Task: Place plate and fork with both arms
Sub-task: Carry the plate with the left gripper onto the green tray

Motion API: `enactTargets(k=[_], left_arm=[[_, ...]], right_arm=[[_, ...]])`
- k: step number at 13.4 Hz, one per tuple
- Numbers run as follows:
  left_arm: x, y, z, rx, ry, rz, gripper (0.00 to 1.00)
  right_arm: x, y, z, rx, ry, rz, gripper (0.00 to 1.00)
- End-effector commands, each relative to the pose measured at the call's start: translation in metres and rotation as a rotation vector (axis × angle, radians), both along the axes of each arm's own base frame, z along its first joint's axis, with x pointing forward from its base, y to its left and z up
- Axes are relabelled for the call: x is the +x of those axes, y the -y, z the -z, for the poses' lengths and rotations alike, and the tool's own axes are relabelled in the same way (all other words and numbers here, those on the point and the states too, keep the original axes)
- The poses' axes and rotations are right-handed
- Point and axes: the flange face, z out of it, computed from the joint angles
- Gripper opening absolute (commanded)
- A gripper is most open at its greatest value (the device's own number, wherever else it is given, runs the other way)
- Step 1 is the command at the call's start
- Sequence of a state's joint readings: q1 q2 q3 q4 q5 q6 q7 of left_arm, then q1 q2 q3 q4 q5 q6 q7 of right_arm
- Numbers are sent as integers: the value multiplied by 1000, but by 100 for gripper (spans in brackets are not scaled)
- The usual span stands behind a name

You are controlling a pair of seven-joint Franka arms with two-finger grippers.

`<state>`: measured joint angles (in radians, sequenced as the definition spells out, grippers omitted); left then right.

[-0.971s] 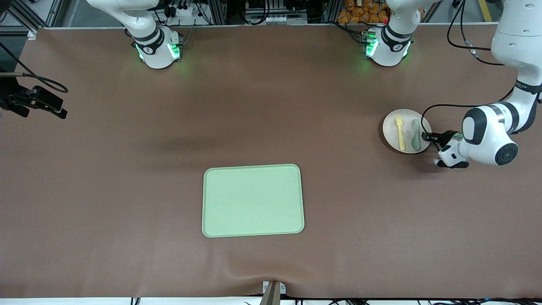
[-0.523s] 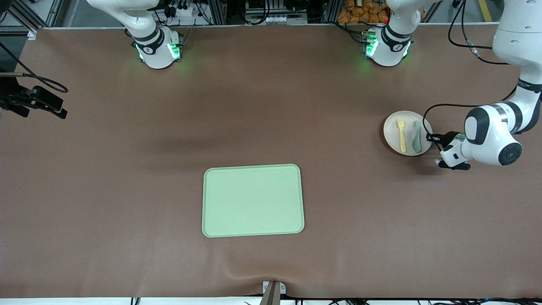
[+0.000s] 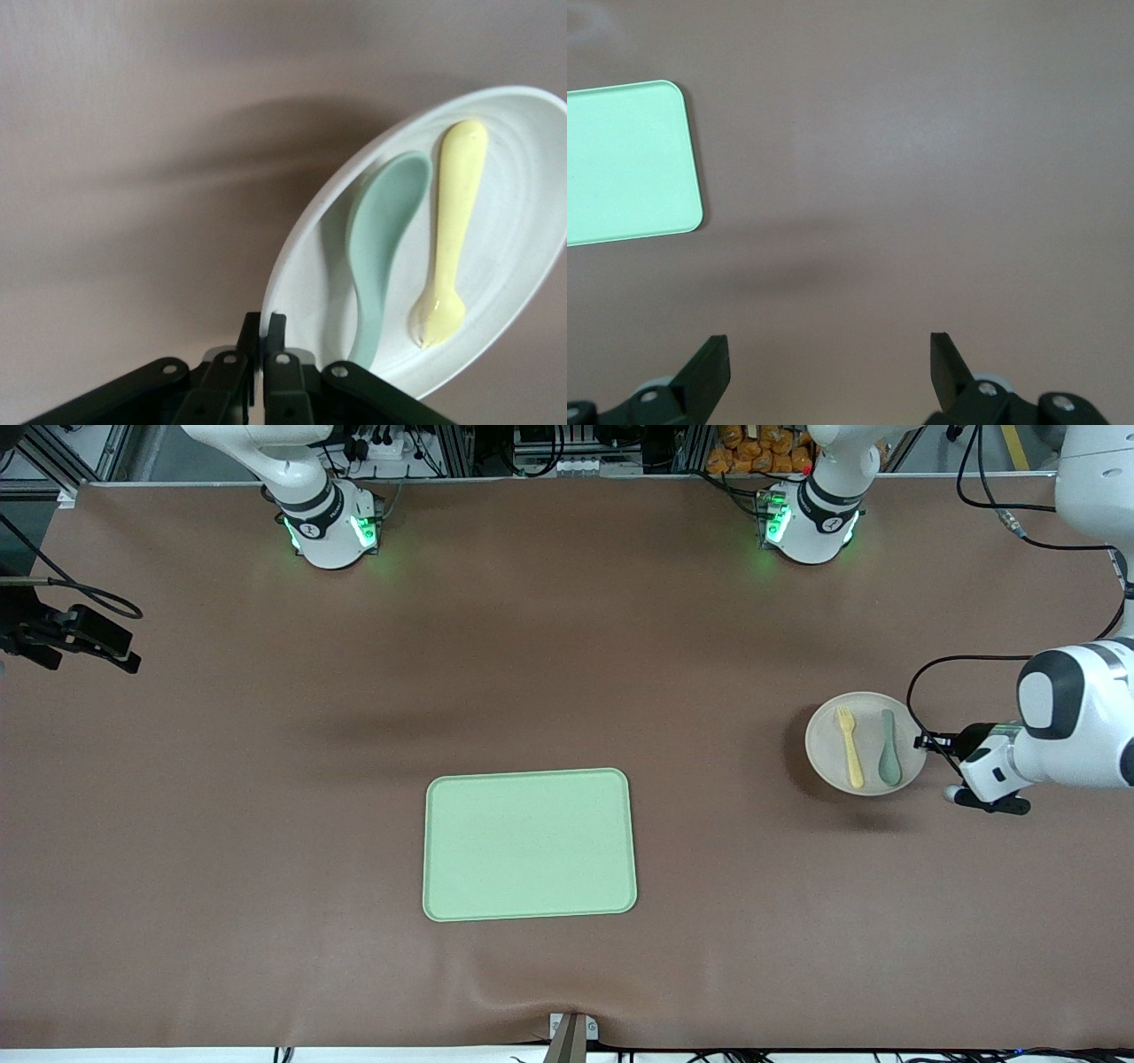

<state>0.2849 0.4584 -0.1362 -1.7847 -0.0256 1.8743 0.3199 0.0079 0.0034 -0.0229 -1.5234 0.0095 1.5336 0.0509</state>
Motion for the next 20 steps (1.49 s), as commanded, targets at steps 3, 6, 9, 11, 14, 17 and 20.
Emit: enactTargets(k=[3,6,9,11,14,17,20], left_arm=[[47,82,-30,-105,55,-55,0],[75,184,-20,-119,39,-122,0],[102,288,-10,-108,73,-213,0],[103,340,5,-141,165,-224,0],[90,416,37,-197,265,-245,0],[73,456,36,-207,273,-232,0],[58,482,47,-204,264,-220,0]], right_arm=[[0,0,-3,0,-4,8,100],[0,1,-3,0,-4,9,100],[0,1,-3,-2,-4,9,100],[2,5,-1,-2,-2,15,100],[2,13,-1,0,-1,26,100],[9,16,7,1,-8,28,100],[20,6,11,1,35,7,100]])
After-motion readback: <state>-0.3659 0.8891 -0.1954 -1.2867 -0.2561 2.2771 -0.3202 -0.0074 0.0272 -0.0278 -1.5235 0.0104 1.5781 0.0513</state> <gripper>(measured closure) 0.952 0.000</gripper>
